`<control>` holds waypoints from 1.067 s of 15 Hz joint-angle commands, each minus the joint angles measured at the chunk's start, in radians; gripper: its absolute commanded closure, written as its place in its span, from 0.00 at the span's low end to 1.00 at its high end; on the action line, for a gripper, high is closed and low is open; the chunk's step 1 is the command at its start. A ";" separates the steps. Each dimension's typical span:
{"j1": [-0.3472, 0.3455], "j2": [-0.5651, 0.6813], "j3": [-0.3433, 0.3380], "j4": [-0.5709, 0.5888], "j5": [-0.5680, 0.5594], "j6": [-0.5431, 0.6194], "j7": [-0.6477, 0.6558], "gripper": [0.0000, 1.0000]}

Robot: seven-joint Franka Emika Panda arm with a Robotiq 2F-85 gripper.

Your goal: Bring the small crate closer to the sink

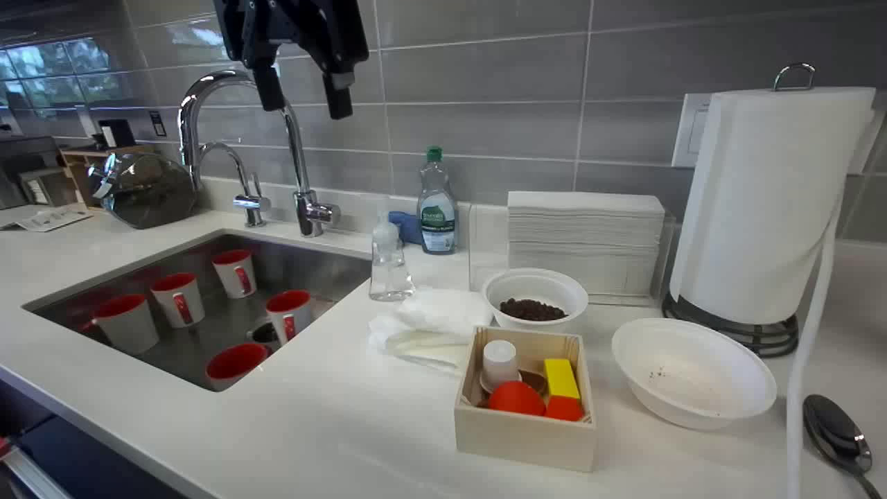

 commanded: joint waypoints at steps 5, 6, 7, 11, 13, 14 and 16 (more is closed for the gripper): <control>-0.004 0.001 0.003 0.002 0.003 -0.003 -0.002 0.00; -0.002 0.031 -0.019 0.003 -0.011 -0.010 -0.041 0.00; -0.006 0.040 -0.024 -0.005 -0.027 0.002 -0.061 0.00; -0.002 0.110 -0.112 -0.032 -0.078 0.031 -0.242 0.00; -0.001 0.166 -0.175 -0.043 -0.100 0.069 -0.357 0.00; -0.010 0.202 -0.201 -0.051 -0.122 0.108 -0.401 0.00; -0.017 0.270 -0.250 -0.055 -0.144 0.169 -0.479 0.00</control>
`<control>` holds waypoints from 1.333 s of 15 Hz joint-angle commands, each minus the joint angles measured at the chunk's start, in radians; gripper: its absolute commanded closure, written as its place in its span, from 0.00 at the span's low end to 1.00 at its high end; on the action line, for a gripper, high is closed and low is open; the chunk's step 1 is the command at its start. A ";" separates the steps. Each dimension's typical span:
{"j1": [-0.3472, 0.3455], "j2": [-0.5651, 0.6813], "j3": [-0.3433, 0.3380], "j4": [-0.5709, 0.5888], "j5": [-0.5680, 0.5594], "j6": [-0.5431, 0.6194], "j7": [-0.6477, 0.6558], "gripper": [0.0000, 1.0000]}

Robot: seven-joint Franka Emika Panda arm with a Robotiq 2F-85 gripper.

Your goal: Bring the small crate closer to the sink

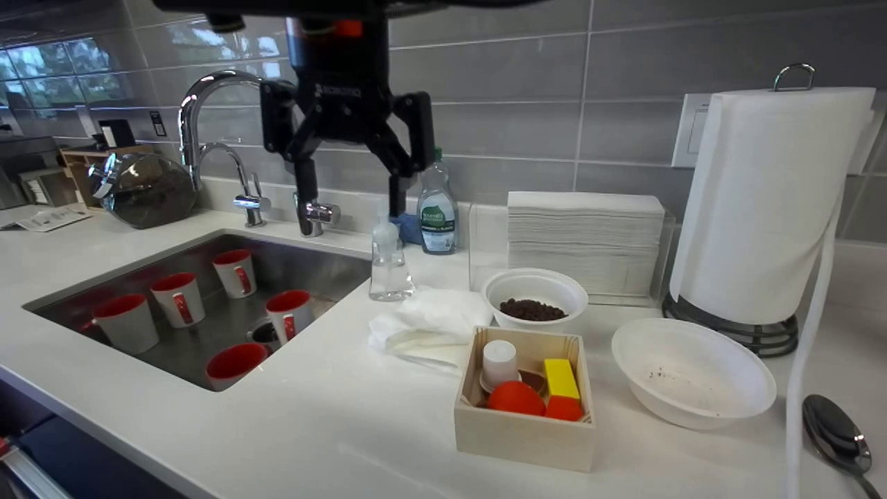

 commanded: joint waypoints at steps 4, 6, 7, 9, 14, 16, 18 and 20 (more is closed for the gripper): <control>-0.050 0.250 -0.096 -0.018 -0.072 0.282 -0.221 0.00; -0.073 0.314 -0.093 -0.022 -0.091 0.366 -0.257 0.00; -0.086 0.340 -0.088 -0.022 -0.102 0.395 -0.270 0.00; -0.116 0.389 -0.073 -0.022 -0.132 0.434 -0.279 0.00; -0.155 0.502 -0.064 -0.022 -0.132 0.510 -0.286 0.00; -0.153 0.553 -0.064 -0.022 -0.095 0.542 -0.285 0.00; -0.152 0.591 -0.057 -0.022 -0.074 0.566 -0.284 0.00; -0.149 0.630 -0.046 -0.022 -0.050 0.593 -0.290 0.00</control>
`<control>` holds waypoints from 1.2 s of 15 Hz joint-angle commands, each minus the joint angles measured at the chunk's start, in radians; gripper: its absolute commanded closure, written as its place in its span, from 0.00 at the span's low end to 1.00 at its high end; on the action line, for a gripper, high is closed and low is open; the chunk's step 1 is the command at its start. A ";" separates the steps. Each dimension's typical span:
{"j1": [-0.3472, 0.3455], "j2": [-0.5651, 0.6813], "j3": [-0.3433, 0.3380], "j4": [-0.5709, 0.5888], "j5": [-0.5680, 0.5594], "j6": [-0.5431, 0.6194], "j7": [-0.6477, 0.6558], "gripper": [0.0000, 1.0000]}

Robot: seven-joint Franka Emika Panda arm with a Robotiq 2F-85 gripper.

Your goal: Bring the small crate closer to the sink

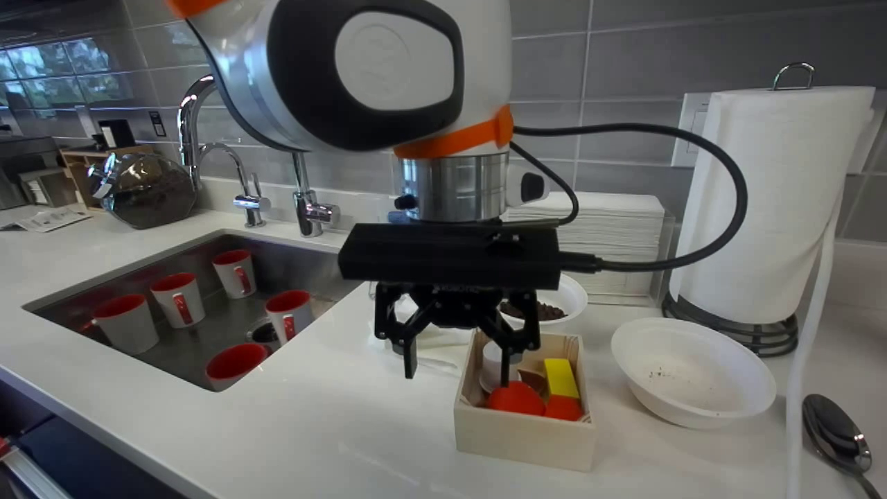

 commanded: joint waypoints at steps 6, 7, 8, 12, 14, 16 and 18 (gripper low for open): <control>-0.001 0.134 0.095 0.000 0.153 0.149 -0.028 0.00; -0.002 0.142 0.107 0.000 0.171 0.164 -0.030 0.00; -0.004 0.148 0.117 0.000 0.176 0.173 -0.026 0.00; -0.024 0.168 0.120 0.001 0.101 0.120 0.034 0.16; -0.037 0.164 0.112 0.000 0.072 0.079 0.049 0.36; -0.051 0.149 0.105 0.001 0.055 0.045 0.049 0.52; -0.065 0.127 0.099 0.003 0.051 0.022 0.036 0.69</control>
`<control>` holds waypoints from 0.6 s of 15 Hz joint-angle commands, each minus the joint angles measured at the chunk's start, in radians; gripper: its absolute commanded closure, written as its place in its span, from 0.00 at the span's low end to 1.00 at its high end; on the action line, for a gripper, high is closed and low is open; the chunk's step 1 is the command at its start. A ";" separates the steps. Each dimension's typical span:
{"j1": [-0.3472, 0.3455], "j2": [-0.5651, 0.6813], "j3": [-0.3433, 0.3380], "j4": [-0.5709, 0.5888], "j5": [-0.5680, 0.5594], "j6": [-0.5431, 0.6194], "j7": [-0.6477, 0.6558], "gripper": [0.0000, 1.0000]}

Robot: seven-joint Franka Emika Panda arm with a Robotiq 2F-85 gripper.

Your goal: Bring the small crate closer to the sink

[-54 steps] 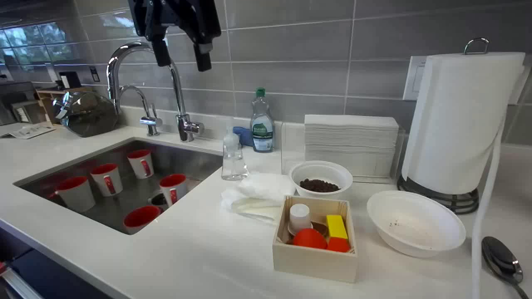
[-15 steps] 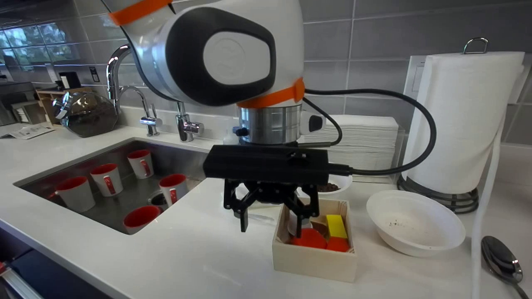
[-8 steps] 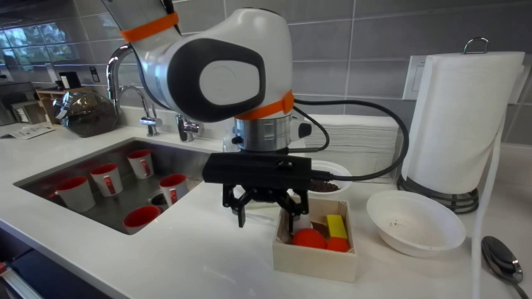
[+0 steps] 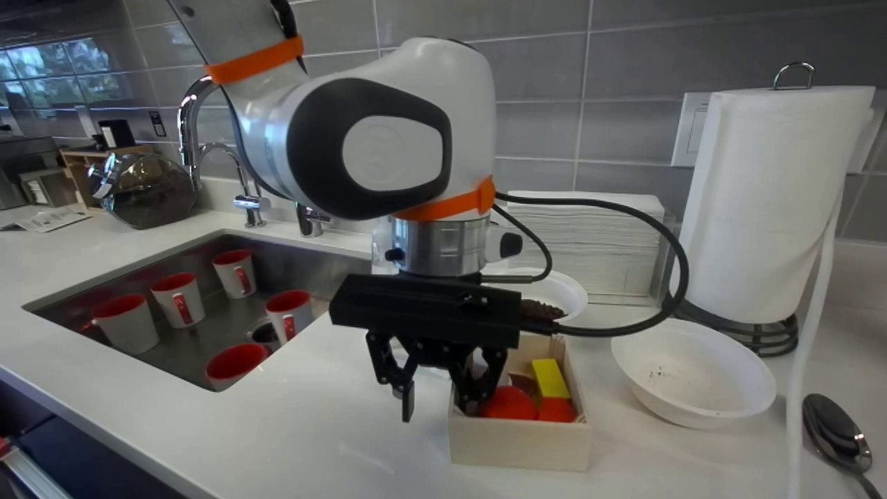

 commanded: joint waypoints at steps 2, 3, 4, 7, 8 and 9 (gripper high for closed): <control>-0.034 -0.067 -0.014 0.005 -0.046 -0.086 0.013 0.87; -0.040 -0.079 -0.018 0.008 -0.064 -0.094 0.022 0.95; -0.045 -0.088 -0.022 0.011 -0.088 -0.099 0.036 1.00; -0.060 -0.121 -0.031 0.016 -0.149 -0.148 0.086 1.00; -0.064 -0.134 -0.031 0.017 -0.165 -0.172 0.097 1.00; -0.068 -0.147 -0.031 0.017 -0.187 -0.198 0.113 1.00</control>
